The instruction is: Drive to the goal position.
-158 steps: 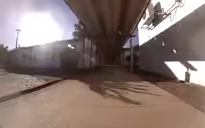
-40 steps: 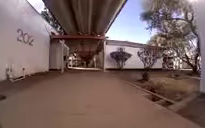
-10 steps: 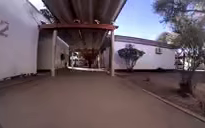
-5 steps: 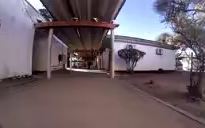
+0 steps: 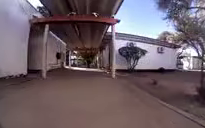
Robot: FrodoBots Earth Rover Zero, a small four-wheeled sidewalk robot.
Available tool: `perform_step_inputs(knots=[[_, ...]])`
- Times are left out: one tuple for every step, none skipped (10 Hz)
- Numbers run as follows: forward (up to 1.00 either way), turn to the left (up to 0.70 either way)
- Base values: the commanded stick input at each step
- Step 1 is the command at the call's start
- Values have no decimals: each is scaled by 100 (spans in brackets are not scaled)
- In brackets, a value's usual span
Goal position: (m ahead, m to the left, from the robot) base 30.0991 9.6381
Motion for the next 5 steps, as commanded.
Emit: perform_step_inputs(knots=[[70,0],[70,0],[70,0],[70,0],[70,0]])
